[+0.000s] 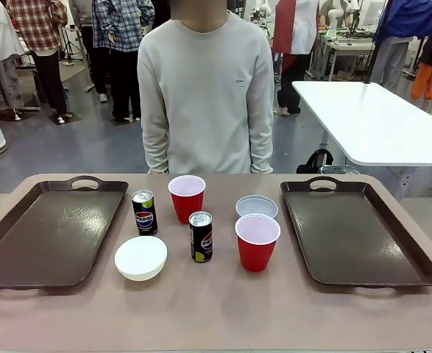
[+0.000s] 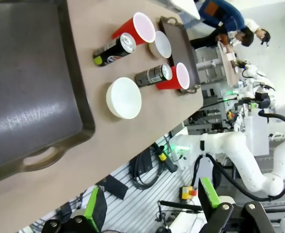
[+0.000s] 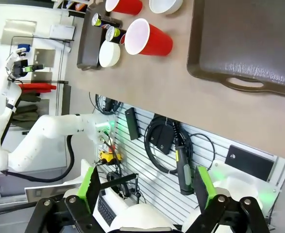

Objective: Prepare tableware on both trays.
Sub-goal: Pick up a Picnic Bowl from the table and place it on a Handle tray.

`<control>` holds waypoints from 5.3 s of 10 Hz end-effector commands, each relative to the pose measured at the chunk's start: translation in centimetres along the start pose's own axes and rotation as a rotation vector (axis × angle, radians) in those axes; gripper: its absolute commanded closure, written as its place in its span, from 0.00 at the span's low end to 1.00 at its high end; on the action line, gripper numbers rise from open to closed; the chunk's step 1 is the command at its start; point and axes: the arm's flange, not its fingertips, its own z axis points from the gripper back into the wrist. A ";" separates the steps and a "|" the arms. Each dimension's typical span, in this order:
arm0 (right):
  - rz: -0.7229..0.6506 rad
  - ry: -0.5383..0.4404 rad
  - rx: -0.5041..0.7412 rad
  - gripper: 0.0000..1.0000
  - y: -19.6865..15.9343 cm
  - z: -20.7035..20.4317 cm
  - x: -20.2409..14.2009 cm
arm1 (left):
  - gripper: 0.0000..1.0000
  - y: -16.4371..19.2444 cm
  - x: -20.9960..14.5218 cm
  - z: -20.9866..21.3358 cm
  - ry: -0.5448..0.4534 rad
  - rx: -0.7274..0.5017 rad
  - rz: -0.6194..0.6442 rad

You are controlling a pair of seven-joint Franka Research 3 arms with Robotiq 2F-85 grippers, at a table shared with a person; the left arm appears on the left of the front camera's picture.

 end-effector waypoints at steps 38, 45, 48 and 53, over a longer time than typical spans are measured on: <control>0.089 -0.097 -0.075 0.00 1.8 1.4 0.3 | 0.00 -7.4 5.2 -33.5 0.158 0.807 -0.513; 0.089 -0.097 -0.075 0.00 1.8 1.4 0.3 | 0.54 -2.3 5.4 -37.2 0.196 0.747 -0.416; 0.089 -0.097 -0.075 0.00 1.8 1.4 0.3 | 1.00 -2.5 5.5 -37.1 0.189 0.762 -0.415; 0.089 -0.097 -0.075 0.00 1.8 1.4 0.3 | 1.00 -3.7 5.5 -36.4 0.184 0.742 -0.380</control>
